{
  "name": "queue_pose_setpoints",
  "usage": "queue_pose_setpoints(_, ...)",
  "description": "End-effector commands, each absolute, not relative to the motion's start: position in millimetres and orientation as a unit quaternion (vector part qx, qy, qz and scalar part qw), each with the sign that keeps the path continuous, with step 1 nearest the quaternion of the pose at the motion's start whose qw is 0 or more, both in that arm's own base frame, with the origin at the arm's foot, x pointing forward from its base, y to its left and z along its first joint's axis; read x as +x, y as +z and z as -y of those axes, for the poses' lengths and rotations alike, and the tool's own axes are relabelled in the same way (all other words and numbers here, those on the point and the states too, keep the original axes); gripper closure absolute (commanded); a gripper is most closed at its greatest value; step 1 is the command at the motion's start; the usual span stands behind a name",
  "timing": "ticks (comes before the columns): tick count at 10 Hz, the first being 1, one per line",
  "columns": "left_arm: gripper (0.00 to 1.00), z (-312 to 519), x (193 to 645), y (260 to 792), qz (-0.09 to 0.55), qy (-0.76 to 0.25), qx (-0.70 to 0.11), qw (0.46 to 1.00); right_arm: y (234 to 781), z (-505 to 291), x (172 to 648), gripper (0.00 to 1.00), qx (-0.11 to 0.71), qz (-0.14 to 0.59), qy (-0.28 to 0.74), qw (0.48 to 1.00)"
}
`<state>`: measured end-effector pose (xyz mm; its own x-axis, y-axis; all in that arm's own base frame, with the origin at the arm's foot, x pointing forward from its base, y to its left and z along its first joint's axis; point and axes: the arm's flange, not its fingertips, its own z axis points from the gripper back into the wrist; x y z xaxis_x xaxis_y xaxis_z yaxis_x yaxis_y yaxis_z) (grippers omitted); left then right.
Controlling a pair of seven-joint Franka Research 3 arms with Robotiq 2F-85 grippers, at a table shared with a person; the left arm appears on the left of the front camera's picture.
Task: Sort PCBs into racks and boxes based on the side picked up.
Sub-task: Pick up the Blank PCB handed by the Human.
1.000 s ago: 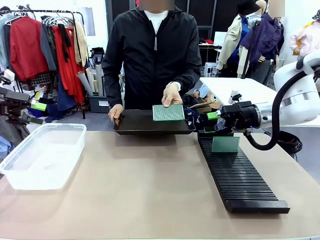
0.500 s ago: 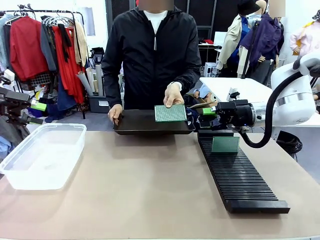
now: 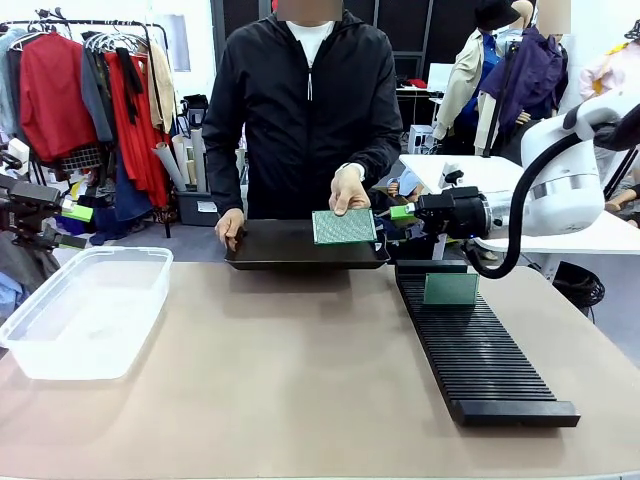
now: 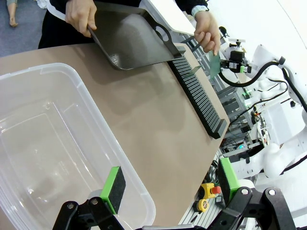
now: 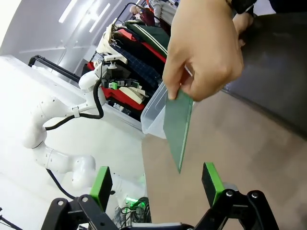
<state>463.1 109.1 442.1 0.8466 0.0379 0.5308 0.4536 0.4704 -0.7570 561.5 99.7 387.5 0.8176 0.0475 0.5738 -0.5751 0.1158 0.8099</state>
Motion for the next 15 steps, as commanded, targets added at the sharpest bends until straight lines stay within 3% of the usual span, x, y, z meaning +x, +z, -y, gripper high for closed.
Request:
queue_pose_setpoints(1, 0.00, -109.0, 462.3, 444.4, 0.245, -0.125, -0.499, 0.821, 384.5, -108.4, 577.4, 0.00, 0.629, 0.230, 0.217, 0.710)
queue_pose_setpoints(6, 0.00, -109.0, 462.3, 444.4, 0.245, -0.125, -0.499, 0.821, 374.1, -114.1, 618.3, 0.00, 0.635, 0.266, 0.226, 0.690)
queue_pose_setpoints(15, 0.00, -109.0, 462.3, 444.4, 0.245, -0.125, -0.499, 0.821, 373.9, -144.8, 633.7, 0.00, 0.621, 0.228, 0.238, 0.712)
